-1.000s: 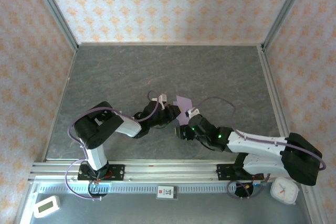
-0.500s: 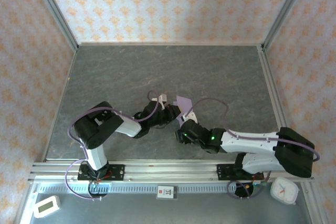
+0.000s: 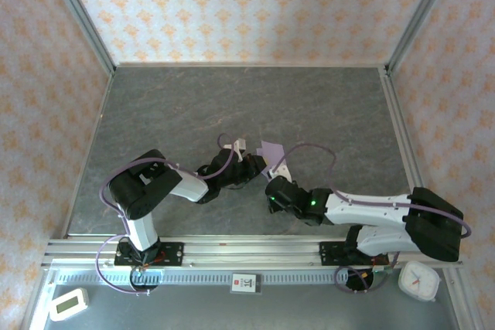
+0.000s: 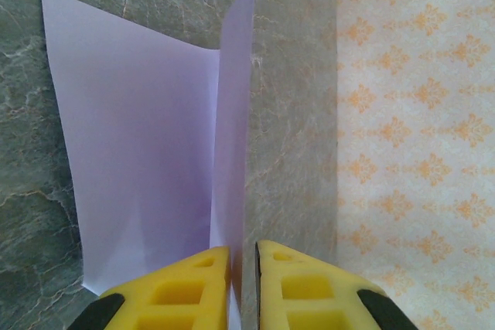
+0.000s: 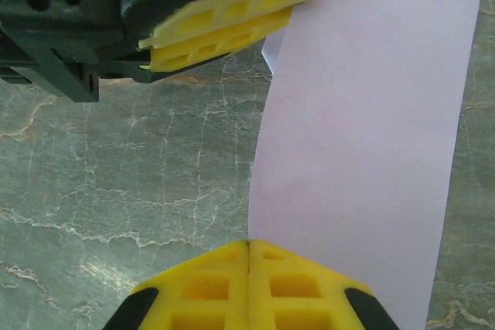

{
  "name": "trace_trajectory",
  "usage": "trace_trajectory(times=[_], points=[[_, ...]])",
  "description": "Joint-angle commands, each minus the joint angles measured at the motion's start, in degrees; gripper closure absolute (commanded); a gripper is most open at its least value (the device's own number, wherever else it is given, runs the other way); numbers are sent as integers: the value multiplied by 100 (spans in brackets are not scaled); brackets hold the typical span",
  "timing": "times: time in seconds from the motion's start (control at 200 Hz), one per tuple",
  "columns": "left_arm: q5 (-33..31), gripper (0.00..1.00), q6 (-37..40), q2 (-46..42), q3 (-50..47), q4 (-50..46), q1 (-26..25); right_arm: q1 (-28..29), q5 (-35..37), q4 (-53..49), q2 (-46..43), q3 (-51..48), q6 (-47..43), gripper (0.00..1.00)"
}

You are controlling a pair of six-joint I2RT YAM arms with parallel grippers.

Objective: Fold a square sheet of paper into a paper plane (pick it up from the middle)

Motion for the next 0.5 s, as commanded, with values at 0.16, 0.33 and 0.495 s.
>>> trace_trajectory(times=[0.16,0.33,0.495], points=[[202,81,132,35,-22,3,138,21,-34,-96,61,190,-151,100],[249,67,339,-468,-287,-315,450,10,-312,11,7,166,-182,100],[270,50,726,-1155,-190,-1161,773,-23,-538,144,108,112,-193,100]])
